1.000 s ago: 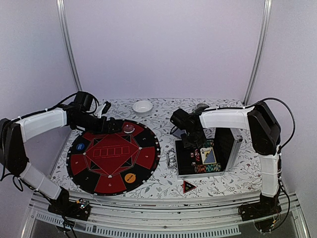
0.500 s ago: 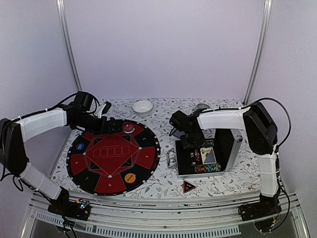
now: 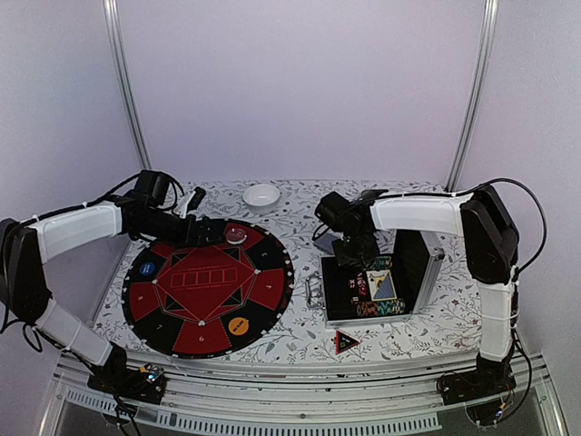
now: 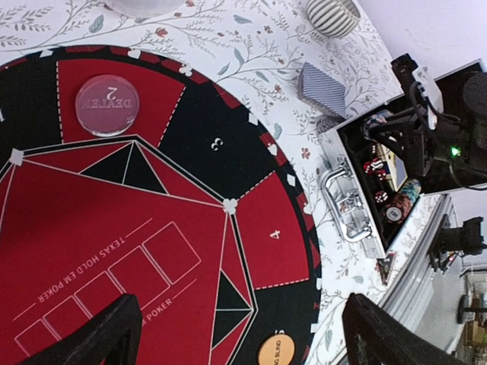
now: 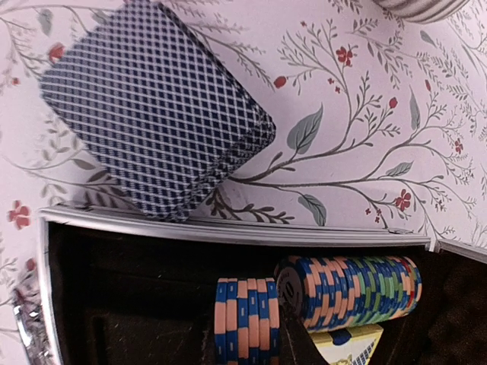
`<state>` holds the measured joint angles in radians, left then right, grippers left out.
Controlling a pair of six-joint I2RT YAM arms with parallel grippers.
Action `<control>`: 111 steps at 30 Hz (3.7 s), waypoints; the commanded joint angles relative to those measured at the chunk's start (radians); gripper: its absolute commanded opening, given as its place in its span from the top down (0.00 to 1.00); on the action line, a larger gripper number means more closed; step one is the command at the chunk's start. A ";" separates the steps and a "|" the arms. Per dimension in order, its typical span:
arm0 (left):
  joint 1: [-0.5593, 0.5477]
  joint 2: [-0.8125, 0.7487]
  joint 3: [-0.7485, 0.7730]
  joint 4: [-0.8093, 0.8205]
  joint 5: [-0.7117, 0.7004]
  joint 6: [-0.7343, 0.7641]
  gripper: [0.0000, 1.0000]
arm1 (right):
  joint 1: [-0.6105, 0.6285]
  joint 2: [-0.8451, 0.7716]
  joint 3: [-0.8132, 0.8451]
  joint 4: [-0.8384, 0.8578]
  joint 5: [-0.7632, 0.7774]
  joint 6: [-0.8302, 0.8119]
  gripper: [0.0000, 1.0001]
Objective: Distribute texas hold em gaming equipment
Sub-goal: Pick up the pile of poker chips from the chip case, then pass from the right arm to the left
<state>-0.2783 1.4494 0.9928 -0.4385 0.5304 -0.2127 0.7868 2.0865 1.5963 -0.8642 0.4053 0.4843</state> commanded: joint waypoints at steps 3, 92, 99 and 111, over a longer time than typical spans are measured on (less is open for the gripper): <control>-0.054 -0.160 -0.034 0.154 0.034 0.045 0.07 | -0.007 -0.209 0.067 0.018 -0.193 -0.089 0.98; -0.535 -0.063 0.052 0.254 -0.468 0.525 1.00 | 0.012 -0.353 -0.056 0.410 -0.961 -0.147 0.36; -0.290 0.034 0.065 0.140 -0.477 0.189 1.00 | -0.041 -0.407 -0.134 0.398 -0.865 -0.156 0.35; 0.017 0.251 0.081 0.224 -0.579 -0.021 1.00 | -0.058 -0.468 -0.209 0.378 -0.806 -0.211 0.34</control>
<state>-0.3210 1.6558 1.0431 -0.2726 0.0036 -0.1509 0.7326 1.6688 1.4193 -0.4702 -0.4358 0.3016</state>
